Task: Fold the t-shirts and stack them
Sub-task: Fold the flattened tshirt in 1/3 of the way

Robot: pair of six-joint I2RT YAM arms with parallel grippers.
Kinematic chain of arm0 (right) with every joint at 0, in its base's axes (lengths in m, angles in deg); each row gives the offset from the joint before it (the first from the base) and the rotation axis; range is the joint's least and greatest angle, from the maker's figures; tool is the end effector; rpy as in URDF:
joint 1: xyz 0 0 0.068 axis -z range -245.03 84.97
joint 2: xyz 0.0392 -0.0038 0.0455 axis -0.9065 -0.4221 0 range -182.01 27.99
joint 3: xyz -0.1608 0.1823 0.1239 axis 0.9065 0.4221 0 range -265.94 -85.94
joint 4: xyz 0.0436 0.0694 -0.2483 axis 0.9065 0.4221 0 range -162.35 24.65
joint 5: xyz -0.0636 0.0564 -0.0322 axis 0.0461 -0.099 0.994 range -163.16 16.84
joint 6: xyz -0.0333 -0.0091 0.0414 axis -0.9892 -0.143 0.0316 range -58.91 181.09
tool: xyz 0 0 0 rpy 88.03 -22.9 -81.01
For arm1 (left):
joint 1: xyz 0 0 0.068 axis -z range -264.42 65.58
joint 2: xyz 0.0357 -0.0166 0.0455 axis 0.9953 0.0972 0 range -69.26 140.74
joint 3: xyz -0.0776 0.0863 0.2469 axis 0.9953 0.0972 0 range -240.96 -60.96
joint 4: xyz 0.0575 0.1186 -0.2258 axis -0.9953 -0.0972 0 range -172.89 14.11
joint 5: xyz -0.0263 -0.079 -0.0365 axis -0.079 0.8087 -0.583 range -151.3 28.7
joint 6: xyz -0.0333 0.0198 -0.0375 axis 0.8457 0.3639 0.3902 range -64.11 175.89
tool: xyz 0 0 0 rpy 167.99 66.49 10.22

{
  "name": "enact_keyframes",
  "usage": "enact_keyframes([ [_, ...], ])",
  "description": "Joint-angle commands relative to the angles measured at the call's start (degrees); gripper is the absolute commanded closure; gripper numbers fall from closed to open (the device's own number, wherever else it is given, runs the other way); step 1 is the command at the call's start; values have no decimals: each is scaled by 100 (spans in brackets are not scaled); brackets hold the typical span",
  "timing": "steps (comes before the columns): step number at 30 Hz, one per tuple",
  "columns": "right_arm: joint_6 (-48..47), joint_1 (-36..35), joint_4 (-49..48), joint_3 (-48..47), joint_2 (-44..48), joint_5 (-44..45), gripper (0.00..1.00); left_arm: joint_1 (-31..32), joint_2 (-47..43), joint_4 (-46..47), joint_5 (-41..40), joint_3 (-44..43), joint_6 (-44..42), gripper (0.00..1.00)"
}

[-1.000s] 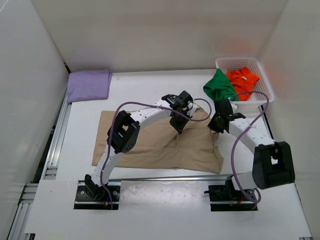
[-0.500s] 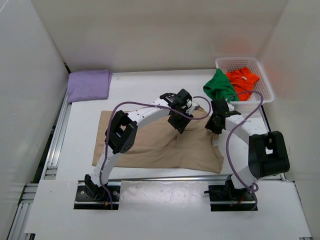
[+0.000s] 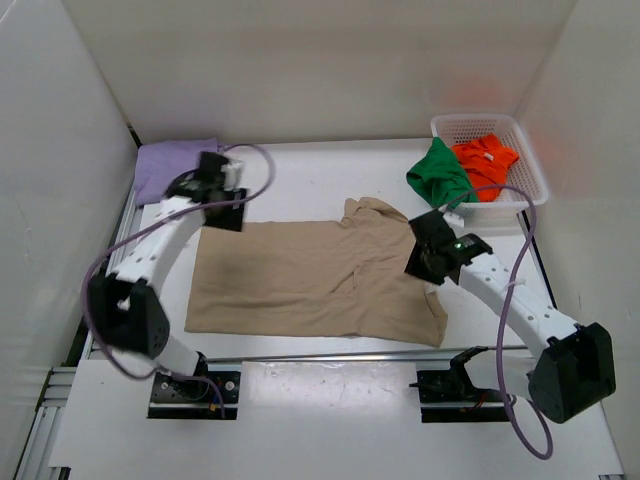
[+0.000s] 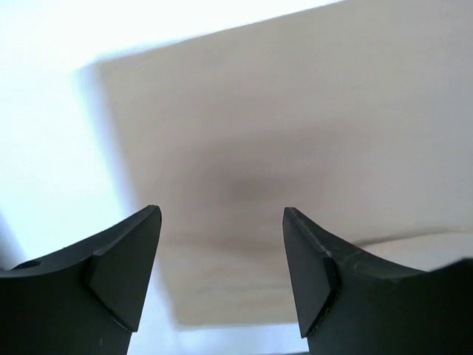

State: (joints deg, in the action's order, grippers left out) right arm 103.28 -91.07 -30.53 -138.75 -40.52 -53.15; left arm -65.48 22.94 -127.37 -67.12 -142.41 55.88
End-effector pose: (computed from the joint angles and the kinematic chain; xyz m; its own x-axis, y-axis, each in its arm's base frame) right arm 0.2147 0.0915 0.2601 -0.7276 0.3469 -0.5919 0.3258 0.9340 0.1470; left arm 0.3162 -0.1047 0.2937 -0.8369 0.2874 -0.4658 0.2784 0.9563 0.0899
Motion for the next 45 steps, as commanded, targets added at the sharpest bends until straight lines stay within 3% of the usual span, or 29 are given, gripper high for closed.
enact_keyframes([
  [1, 901, -575, 1284, 674, 362, -50, 55, -1176, -957, -345, -876, 1608, 1, 22],
  [4, 1299, -630, 1171, 1360, 872, -356, 57, -2179, -1580, -406, -1008, 2770, 1, 22],
  [7, 1370, -630, 530, 1983, 1129, -585, 57, -2640, -1933, -318, -712, 3266, 1, 21],
  [11, 1230, -376, -226, 2616, 928, -787, 59, -2764, -1812, -169, -69, 3434, 1, 20],
  [19, 1230, 423, -579, 3119, 444, -1175, 62, -2764, -942, 673, -182, 4163, 1, 22],
  [20, 1230, 538, -579, 3189, 444, -1244, 62, -2764, -863, 675, -182, 4164, 1, 25],
  [21, 1299, 739, -474, 3190, 374, -1297, 62, -2842, -810, 675, -182, 4164, 1, 41],
  [25, 1816, 741, 281, 3015, 531, -798, 64, -2843, -1186, 622, -611, 4373, 1, 79],
  [29, 2064, 688, 712, 3014, 1049, -656, 63, -2843, -1766, 289, -876, 4717, 1, 88],
  [32, 2065, 557, 898, 3014, 1217, -656, 62, -2843, -2241, -62, -824, 4840, 1, 73],
  [33, 2065, 487, 967, 2945, 1217, -656, 62, -2843, -2346, -124, -824, 4840, 1, 52],
  [37, 1392, 109, 968, 2243, 1217, -709, 59, -3123, -2916, -292, -501, 4429, 1, 12],
  [40, 688, -462, 828, 742, 929, -51, 51, -3265, -3077, -126, 210, 3533, 1, 5],
  [41, -46, -515, 714, 329, 536, 2, 43, -3317, -3077, -21, 335, 3113, 1, 0],
  [45, -1612, -191, 485, -2070, -1126, -751, 37, -3318, -2192, 516, 906, 2207, 1, 0],
])
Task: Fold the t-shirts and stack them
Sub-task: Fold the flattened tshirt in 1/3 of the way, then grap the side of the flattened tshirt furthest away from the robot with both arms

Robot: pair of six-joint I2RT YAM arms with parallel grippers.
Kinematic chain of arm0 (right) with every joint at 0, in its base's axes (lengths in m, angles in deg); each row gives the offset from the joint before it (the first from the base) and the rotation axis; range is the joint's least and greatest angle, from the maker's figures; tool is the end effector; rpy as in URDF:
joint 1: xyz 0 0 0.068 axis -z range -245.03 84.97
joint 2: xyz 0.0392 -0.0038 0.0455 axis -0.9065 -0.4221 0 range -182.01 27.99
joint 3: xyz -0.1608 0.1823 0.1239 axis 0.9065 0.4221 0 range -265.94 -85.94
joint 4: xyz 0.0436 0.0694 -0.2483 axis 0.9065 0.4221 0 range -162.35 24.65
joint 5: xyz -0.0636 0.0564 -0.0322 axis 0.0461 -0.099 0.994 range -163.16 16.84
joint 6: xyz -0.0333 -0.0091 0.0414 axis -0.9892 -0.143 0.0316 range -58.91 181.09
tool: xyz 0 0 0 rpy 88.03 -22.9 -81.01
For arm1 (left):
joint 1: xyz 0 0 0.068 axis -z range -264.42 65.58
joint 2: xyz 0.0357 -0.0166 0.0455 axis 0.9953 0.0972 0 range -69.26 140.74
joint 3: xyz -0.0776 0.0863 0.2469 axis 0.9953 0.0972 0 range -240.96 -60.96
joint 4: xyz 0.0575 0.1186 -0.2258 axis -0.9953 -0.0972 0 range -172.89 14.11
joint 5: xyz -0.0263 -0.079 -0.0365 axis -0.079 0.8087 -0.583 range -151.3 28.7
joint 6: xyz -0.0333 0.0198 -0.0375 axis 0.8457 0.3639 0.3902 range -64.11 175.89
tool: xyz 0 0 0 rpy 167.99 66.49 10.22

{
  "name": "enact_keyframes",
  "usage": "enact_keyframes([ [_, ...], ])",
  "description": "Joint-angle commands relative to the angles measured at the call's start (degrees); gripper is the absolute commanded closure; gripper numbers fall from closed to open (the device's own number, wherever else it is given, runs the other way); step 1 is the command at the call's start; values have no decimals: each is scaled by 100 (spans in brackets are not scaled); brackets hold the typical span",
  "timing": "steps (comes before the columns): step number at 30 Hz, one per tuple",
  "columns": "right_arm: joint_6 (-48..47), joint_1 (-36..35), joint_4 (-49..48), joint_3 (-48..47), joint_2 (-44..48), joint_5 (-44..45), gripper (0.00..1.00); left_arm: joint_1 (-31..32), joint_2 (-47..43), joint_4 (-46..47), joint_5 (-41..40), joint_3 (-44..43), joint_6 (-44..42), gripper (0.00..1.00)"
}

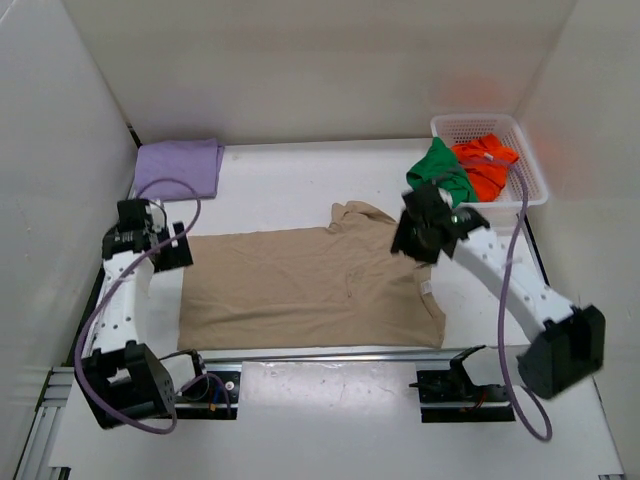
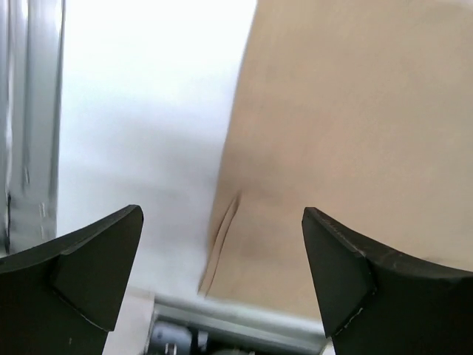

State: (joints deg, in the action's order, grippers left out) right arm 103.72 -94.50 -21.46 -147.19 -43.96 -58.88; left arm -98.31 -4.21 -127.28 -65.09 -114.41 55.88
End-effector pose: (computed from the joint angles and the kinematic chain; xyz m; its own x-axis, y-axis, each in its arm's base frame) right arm 0.2147 0.1113 0.2826 -0.8170 0.2923 -0.4971 0.2431 0.9562 0.1628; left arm 0.2038 0.0528 0.2648 -0.8650 -0.2137 -0.4540 -0.2685 0.9615 0.0590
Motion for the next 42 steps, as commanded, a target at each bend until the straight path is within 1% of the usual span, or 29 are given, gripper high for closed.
enact_keyframes([
  [1, -1888, 266, -475, -1727, -1595, -346, 37, -35, 847, 508, 791, -805, 1, 0],
  [2, -2073, 336, -475, -2750, -2030, -513, 37, -35, 1590, 508, 845, -1042, 1, 0],
  [3, -2223, 407, -475, -3282, -2469, -836, 36, -35, 1963, 508, 845, -1288, 1, 0],
  [4, -2398, 529, -414, -3801, -3353, -839, 36, -35, 2298, 508, 767, -1734, 1, 0],
  [5, -2400, 583, -318, -4311, -3788, -839, 36, -35, 2614, 508, 714, -1948, 1, 0],
  [6, -2487, 635, -265, -5360, -4227, -839, 36, -35, 3157, 560, 713, -2159, 1, 0],
  [7, -2488, 688, -203, -5884, -5058, -839, 36, -35, 3388, 561, 713, -2526, 1, 0],
  [9, -2619, 759, -150, -6773, -5766, -839, 35, -35, 3976, 561, 713, -2845, 1, 0],
  [10, -2620, 811, -280, -7238, -6257, -909, 31, -35, 4145, 561, 713, -3107, 1, 0],
  [11, -2620, 812, -421, -7243, -6418, -910, 30, -35, 4295, 561, 713, -3232, 1, 0],
  [12, -2620, 812, -814, -7243, -6516, -1084, 30, -35, 4548, 561, 713, -3320, 1, 0],
  [14, -2524, 873, -1220, -6850, -6692, -1269, 28, -35, 4761, 561, 836, -3523, 1, 0],
  [15, -2453, 873, -1414, -6847, -6753, -1383, 27, -35, 4849, 561, 915, -3575, 1, 0],
  [17, -2295, 873, -1476, -6777, -6973, -1682, 27, -35, 5078, 613, 915, -3628, 1, 0],
  [18, -2242, 873, -1477, -6777, -7043, -2031, 27, -35, 5148, 613, 976, -3629, 1, 0],
  [20, -2067, 873, -1477, -6628, -7106, -2280, 33, -35, 5263, 613, 1038, -3629, 1, 0],
  [24, -2065, 873, -1758, -5794, -6702, -2255, 36, -35, 5447, 666, 1354, -3629, 1, 0],
  [28, -2180, 926, -1758, -5582, -6395, -2263, 37, -35, 5500, 666, 1460, -3576, 1, 7],
  [29, -2241, 926, -1758, -5582, -6394, -2350, 37, -35, 5500, 666, 1539, -3576, 1, 14],
  [32, -2303, 926, -1758, -5433, -6131, -2457, 37, -35, 5553, 666, 1592, -3523, 1, 29],
  [35, -2408, 926, -1811, -5108, -5815, -2518, 37, -35, 5422, 666, 1645, -3374, 1, 29],
  [38, -2540, 926, -1811, -4721, -5665, -2518, 36, -35, 5421, 666, 1698, -3251, 1, 37],
  [42, -2593, 926, -1811, -4509, -5532, -2518, 36, -35, 5360, 613, 1811, -3128, 1, 39],
])
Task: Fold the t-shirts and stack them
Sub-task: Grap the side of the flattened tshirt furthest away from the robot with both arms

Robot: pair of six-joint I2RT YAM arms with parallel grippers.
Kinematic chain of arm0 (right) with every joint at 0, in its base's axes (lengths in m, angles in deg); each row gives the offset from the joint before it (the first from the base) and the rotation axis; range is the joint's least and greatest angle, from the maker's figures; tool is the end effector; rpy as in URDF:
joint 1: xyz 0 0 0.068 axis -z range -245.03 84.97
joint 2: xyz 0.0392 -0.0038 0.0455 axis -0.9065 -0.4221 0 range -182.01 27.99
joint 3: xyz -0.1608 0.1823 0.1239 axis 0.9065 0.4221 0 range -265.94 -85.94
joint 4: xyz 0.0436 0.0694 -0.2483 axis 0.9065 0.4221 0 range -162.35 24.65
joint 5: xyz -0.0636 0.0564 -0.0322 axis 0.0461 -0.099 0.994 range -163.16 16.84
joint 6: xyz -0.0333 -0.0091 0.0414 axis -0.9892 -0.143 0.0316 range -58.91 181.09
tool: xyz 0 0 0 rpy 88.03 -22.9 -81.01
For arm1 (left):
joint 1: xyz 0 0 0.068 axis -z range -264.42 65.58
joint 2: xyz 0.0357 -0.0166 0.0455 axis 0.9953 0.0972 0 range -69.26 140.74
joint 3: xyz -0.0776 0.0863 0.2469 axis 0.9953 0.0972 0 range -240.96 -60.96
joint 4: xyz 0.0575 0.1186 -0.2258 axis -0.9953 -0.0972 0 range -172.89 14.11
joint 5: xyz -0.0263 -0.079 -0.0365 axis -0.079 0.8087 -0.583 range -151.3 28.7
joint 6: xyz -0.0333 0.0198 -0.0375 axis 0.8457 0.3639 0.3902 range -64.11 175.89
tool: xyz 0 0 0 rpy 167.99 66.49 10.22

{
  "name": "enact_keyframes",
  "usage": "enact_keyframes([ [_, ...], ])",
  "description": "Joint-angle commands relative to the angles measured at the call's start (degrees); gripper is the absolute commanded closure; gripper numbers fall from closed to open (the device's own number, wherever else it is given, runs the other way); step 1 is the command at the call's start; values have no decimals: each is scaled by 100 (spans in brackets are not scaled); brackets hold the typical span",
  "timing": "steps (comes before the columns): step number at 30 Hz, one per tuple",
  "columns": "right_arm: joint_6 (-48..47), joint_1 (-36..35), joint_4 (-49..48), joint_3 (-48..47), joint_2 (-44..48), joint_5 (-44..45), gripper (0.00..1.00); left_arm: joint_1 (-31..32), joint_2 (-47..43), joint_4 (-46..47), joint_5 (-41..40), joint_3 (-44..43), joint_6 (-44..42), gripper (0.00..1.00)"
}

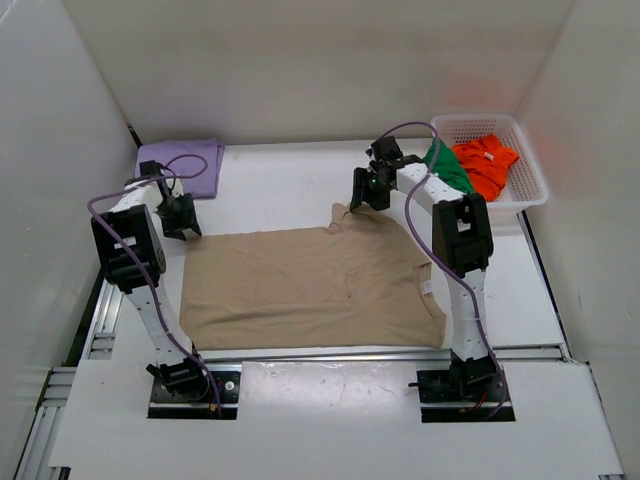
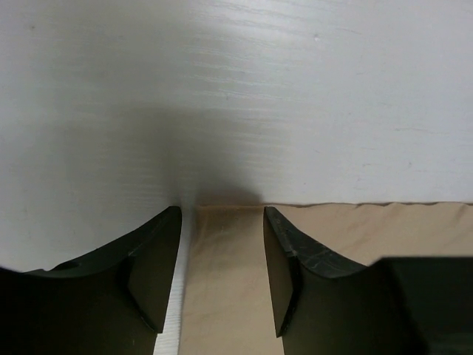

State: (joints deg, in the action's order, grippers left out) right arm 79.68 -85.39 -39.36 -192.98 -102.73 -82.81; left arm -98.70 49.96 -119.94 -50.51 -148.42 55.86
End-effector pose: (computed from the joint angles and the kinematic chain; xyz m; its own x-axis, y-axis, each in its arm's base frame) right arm 0.4673 0.1798 0.1791 -0.8792 0.0091 -0.4763 -0.1572 0.9383 0.3080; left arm 0.4043 0.0960 0.1602 -0.9397 -0.2386 -0.2451 -0.1974 0.9634 -0.1813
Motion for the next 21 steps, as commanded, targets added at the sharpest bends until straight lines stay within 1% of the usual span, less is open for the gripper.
enact_keyframes([
  [1, -189, 14, -21, 122, 345, -125, 38, 5, -109, -121, 406, 352, 3, 41],
  [3, -189, 14, -21, 122, 345, -73, 43, 5, -109, -121, 407, 414, 3, 43],
  [4, -189, 14, -21, 122, 345, -11, 49, 5, -109, -121, 407, 414, 3, 45],
  [5, -189, 14, -21, 122, 345, -11, 52, 5, -109, -121, 407, 466, 3, 47],
  [6, -137, 14, -21, 122, 345, -11, 55, 65, -109, -121, 407, 467, 3, 53],
  [7, -136, 14, -21, 122, 345, -11, 60, 66, -57, -121, 328, 467, 3, 57],
  [8, -136, 14, -21, 122, 345, -11, 66, 66, 13, -121, 241, 406, 3, 60],
  [9, -136, 14, -21, 122, 345, 42, 69, 66, 14, -121, 240, 353, 3, 61],
  [10, -136, 14, -21, 122, 293, 42, 74, 66, 14, -173, 179, 353, 3, 71],
  [11, -84, 14, -21, 122, 292, 42, 81, 66, 14, -174, 117, 352, 3, 77],
  [13, -84, 14, -21, 122, 292, 94, 88, 66, -39, -174, 117, 352, 3, 87],
  [14, -84, 14, -21, 122, 344, 156, 92, 66, -117, -174, 117, 352, 3, 90],
  [17, -84, 14, -21, 237, 546, 218, 99, 66, -354, -174, 3, 423, 3, 90],
  [21, -31, 67, -21, 517, 994, 200, 100, 180, -890, -174, -252, 554, 3, 90],
])
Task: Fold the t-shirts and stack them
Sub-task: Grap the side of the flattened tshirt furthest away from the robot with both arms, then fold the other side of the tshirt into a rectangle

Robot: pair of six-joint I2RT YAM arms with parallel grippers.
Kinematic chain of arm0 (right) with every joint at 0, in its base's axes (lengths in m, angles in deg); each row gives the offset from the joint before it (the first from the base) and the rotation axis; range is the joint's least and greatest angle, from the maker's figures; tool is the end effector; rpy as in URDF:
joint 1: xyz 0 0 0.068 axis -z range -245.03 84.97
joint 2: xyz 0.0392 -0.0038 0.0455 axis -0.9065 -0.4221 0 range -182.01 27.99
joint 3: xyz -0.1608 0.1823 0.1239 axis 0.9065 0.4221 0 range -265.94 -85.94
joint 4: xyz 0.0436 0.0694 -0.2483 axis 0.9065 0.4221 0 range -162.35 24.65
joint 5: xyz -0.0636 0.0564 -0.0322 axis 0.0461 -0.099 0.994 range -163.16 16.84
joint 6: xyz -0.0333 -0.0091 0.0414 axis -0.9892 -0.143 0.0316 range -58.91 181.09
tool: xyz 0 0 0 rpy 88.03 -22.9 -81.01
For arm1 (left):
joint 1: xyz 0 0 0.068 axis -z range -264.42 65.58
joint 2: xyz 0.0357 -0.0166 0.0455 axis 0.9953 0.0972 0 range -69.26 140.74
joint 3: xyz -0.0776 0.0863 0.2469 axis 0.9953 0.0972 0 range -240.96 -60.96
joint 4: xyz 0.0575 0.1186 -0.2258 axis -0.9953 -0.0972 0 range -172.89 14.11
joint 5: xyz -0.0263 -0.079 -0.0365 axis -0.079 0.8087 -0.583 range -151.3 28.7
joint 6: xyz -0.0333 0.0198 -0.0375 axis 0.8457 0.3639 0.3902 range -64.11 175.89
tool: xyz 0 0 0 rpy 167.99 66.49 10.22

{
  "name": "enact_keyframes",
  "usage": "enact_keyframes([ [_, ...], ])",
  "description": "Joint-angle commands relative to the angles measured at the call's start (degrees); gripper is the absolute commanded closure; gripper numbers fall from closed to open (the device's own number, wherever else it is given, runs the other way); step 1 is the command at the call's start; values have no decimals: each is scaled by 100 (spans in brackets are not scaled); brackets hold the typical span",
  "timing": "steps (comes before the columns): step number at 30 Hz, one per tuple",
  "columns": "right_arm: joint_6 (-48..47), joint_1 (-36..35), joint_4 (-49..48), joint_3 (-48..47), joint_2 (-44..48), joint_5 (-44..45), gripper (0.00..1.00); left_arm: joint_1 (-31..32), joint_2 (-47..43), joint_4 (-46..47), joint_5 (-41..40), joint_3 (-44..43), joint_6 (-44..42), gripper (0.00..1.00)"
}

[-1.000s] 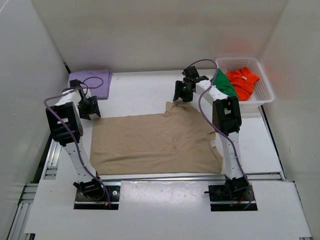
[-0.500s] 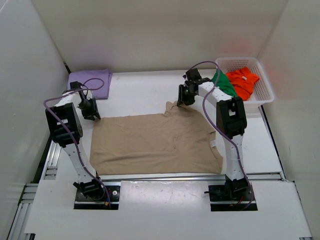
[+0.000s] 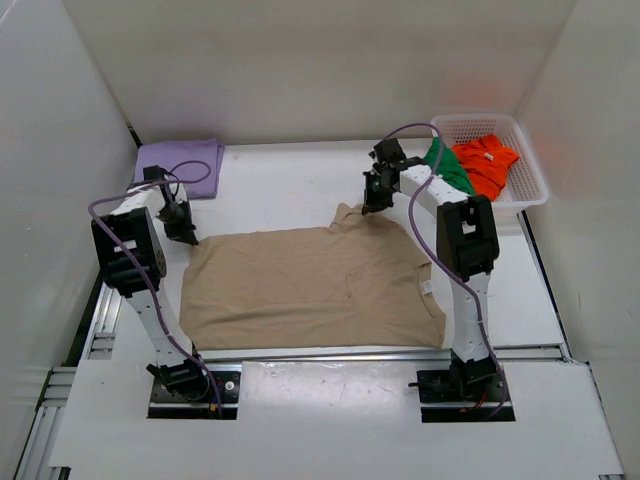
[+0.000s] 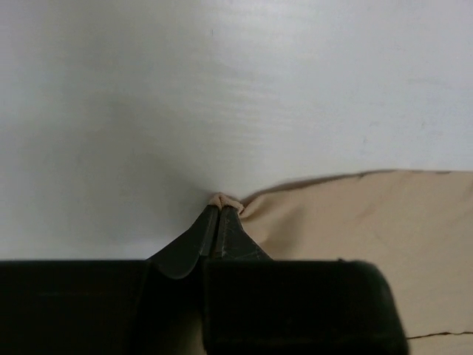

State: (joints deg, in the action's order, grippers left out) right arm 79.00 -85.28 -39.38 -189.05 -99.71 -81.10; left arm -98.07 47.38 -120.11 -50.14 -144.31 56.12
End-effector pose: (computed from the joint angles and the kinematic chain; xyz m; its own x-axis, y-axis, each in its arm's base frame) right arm 0.4559 0.1735 0.1829 -0.8801 0.0001 -0.4747 -0.1488 0.9496 0.2760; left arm 0.3900 0.0876 0.1587 -0.9480 -0.2343 -0.2154 -0.1947 0.9623 -0.1898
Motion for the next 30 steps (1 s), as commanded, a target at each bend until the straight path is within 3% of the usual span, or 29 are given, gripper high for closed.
enact_keyframes([
  [1, 37, 56, -19, 194, 963, 30, 100, 117, -755, -156, -368, 144, -23, 90],
  [9, -156, 109, -71, 1976, 2801, 495, 100, 222, -1933, -156, -1492, 521, -23, 90],
  [18, 151, 276, -238, 4639, 5007, 558, 100, 337, -2972, -156, -1669, 1725, -23, 90],
  [22, 379, 276, -379, 5194, 5413, 618, 100, 389, -3182, -156, -1521, 2094, -23, 90],
  [30, 616, 276, -169, 5319, 5528, 891, 100, 574, -3235, -156, -1625, 2560, -23, 90],
])
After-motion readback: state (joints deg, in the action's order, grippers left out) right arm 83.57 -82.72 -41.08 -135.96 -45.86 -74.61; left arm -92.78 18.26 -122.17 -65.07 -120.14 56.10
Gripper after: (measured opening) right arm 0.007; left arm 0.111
